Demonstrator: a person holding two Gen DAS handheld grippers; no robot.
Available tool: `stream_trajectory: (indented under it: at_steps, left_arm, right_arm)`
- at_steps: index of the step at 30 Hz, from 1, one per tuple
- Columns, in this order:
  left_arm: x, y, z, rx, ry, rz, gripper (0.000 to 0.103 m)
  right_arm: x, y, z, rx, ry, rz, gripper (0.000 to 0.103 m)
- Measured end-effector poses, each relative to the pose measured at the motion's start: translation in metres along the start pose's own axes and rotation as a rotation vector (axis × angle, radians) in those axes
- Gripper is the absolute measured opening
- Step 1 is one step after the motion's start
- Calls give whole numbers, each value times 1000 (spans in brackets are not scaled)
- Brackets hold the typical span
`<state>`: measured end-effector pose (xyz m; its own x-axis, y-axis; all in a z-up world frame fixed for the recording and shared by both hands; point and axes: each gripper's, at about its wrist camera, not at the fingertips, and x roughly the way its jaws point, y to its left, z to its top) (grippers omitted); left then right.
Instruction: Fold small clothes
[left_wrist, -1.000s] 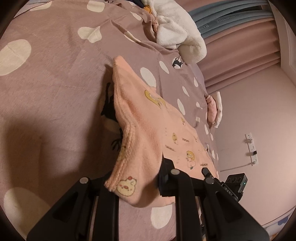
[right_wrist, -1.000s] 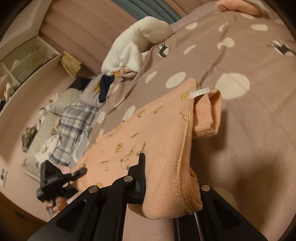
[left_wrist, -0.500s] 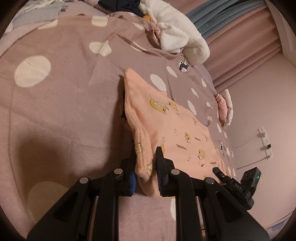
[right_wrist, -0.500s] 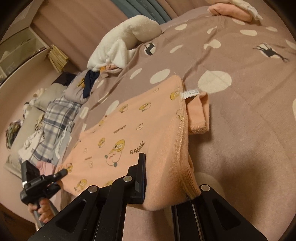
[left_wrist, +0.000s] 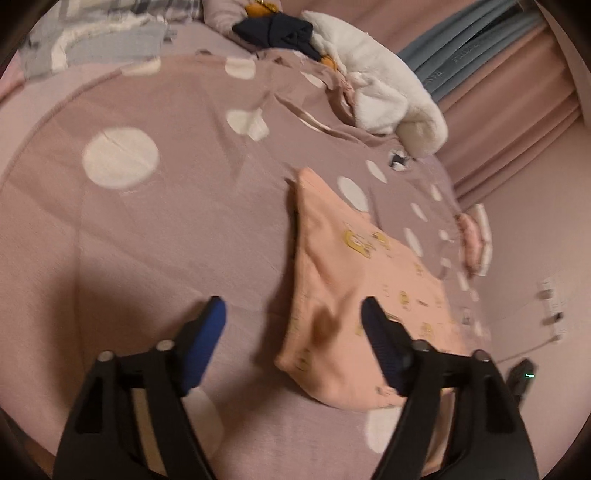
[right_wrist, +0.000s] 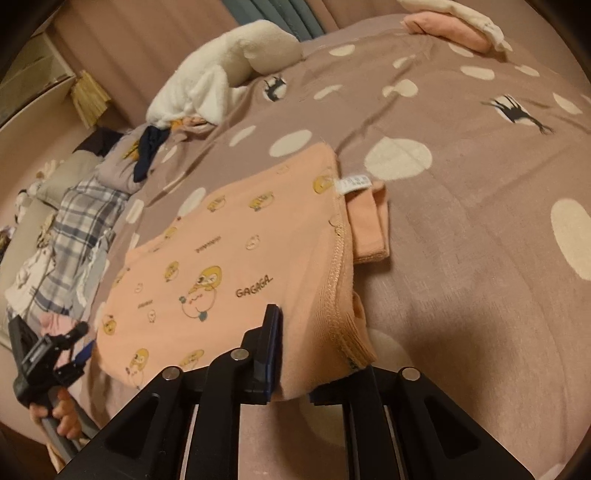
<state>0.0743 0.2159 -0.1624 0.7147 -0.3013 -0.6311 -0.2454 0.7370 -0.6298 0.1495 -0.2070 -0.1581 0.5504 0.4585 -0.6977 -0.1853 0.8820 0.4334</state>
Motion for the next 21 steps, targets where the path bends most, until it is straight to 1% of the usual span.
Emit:
stream_trajectory:
  at_steps: [1, 2, 3, 4, 5, 6, 8, 9, 10, 12, 14, 15, 17, 18, 21]
  left_arm:
    - [0, -1, -1, 3, 11, -42, 82]
    - [-1, -5, -2, 7, 15, -66, 85]
    - [-2, -6, -3, 10, 13, -77, 88]
    - [-4, -9, -4, 18, 4, -86, 94]
    - [-5, -13, -5, 32, -10, -97, 99]
    - [-6, -15, -5, 43, -17, -105, 101]
    - [-8, -23, -6, 75, -34, -128, 102]
    - [-9, -25, -7, 88, -41, -132, 102]
    - [-11, -29, -8, 109, -54, -131, 102]
    - [-13, -36, -12, 172, -82, -90, 102]
    - [-14, -42, -16, 228, -113, -33, 102]
    - [-14, -44, -19, 251, -129, -13, 102]
    - [-12, -45, -22, 276, -126, -11, 102]
    - [-11, -47, -24, 291, -110, -18, 103]
    - [-8, -49, -27, 323, -97, -32, 103]
  right_arm:
    - [1, -3, 0, 20, 6, -9, 13]
    - [3, -5, -1, 35, 13, -13, 13]
    - [3, -5, -1, 41, 18, -14, 13]
    - [4, -6, -1, 42, 22, -20, 14]
    - [4, -6, -2, 42, 24, -30, 20]
    - [3, -6, -3, 43, 24, -45, 26]
    - [0, -6, -3, 44, 21, -59, 31]
    - [-1, -7, -3, 46, 21, -59, 39]
    - [-2, -7, -3, 52, 24, -59, 45]
    - [-3, -8, -3, 69, 26, -26, 73]
    - [-5, -7, -4, 90, 8, 2, 84]
    - [-7, -6, -4, 96, -5, 6, 87]
    - [-9, -5, -3, 102, -19, 20, 90]
    - [-8, -5, -3, 108, -8, 30, 93]
    - [-3, -5, -4, 155, 38, 57, 96]
